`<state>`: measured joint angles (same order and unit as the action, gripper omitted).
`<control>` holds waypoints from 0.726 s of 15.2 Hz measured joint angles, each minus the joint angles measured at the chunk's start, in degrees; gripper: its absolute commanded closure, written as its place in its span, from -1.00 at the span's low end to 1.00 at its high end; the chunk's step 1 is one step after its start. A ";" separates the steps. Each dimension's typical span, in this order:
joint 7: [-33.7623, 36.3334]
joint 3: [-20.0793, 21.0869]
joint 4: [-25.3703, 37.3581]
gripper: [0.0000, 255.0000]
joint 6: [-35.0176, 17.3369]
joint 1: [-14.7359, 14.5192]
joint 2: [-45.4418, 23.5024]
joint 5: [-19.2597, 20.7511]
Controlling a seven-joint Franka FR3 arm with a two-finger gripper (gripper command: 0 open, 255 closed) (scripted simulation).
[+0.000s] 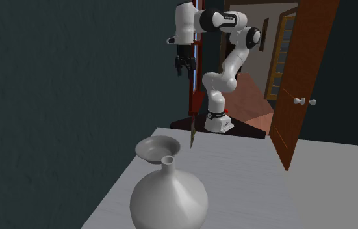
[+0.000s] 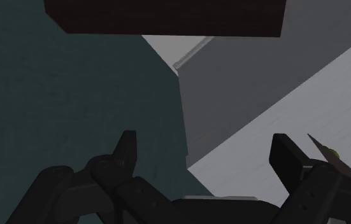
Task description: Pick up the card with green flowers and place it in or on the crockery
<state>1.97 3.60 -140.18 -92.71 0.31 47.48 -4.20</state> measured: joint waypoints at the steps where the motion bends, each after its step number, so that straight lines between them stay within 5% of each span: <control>1: 0.00 0.00 0.00 -1.00 0.00 0.00 0.00 0.00; 11: 24.24 17.84 -11.23 -1.00 -16.61 -0.83 5.84 -10.19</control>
<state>26.20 21.44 -151.41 -109.32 -0.52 53.32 -14.39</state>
